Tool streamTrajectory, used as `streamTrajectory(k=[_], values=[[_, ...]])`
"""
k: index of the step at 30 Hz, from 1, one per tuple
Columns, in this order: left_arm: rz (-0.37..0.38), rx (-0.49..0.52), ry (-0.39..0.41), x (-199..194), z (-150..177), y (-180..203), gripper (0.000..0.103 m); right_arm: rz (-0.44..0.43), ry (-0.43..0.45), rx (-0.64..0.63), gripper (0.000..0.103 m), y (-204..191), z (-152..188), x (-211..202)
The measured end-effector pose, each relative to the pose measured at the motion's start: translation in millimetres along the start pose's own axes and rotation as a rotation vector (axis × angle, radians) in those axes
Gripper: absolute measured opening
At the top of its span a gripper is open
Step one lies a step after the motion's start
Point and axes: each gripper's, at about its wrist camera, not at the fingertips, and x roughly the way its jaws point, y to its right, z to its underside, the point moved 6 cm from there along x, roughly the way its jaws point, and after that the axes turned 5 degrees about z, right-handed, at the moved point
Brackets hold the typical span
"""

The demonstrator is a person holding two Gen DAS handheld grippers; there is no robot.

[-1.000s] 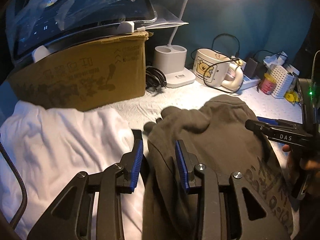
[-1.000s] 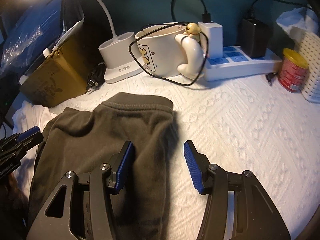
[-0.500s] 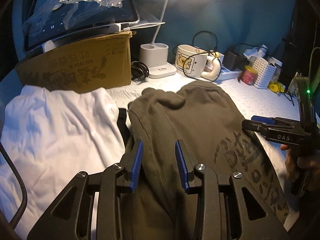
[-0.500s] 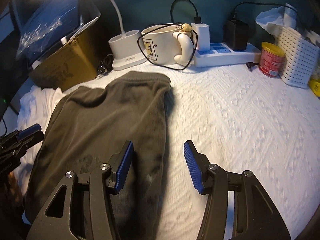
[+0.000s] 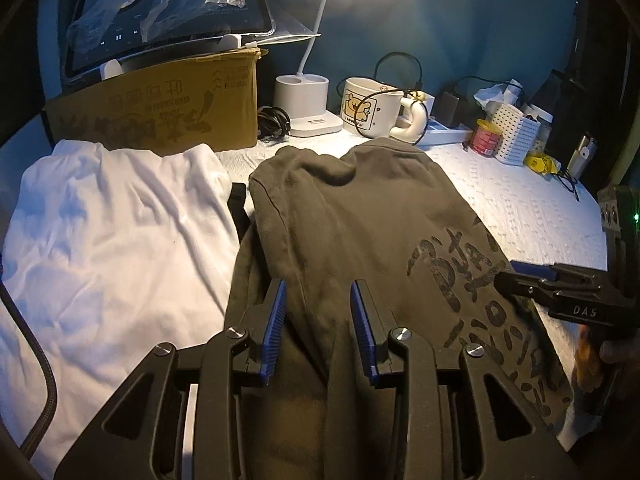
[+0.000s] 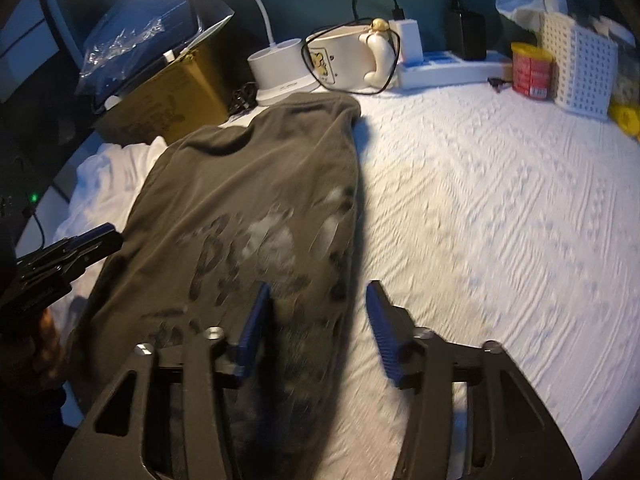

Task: Fold small clothes
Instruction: 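Open both grippers to release the folded shirt on the cloth, then pull both open grippers back away from the folded shirt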

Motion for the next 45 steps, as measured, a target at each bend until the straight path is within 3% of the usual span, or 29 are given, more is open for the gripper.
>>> streamTrajectory(k=[2,7,15,22,30,35,39,45], values=[[0.0,0.007,0.0,-2.5,2.5,2.3,0.033,-0.021,-0.004,0.008,0.035,-1.3,6.0,-3.0],[0.001,0.02,-0.005,-6.8,11.5,6.1,0.033,-0.031,0.015,0.004,0.033,-5.2,20.6,-12.4],[-0.011,0.003,-0.036,-7.0,36.7,-0.2,0.033,-0.069,0.024,-0.013,0.014,-10.3,41.6,-24.3],[-0.002,-0.006,-0.038,-11.9,46.1,-3.1,0.033,-0.063,0.032,-0.046,0.014,-16.9,50.5,-31.5],[-0.013,0.001,-0.043,-15.2,55.0,-1.3,0.033,-0.023,0.02,-0.037,0.014,-15.6,59.1,-38.2],[-0.016,0.036,0.002,-34.4,50.1,11.6,0.033,-0.008,0.007,-0.064,0.025,-15.5,66.0,-47.2],[0.003,0.078,0.024,-44.7,46.3,32.1,0.033,-0.001,0.018,-0.053,0.044,-7.4,71.4,-59.1],[0.049,0.117,0.015,-44.4,45.8,64.5,0.034,0.023,0.039,0.0,0.044,18.8,76.8,-77.5]])
